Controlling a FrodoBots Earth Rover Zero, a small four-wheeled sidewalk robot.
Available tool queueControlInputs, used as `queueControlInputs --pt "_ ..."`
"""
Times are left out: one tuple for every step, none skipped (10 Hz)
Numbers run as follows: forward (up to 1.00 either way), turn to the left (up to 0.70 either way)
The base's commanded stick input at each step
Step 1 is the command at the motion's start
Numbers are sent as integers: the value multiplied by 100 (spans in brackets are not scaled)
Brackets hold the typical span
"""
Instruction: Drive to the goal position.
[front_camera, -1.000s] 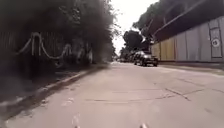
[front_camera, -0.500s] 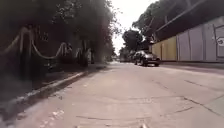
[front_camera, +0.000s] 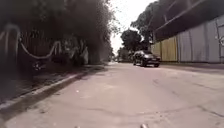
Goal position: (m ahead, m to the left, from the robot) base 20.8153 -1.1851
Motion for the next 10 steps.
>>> queueControlInputs --pt "100 0" --pt "100 0" --pt "100 0" --pt "100 -34" --pt "100 -22" --pt "100 -9" --pt "100 -1" --pt "100 0" --pt "100 0" --pt "100 0"
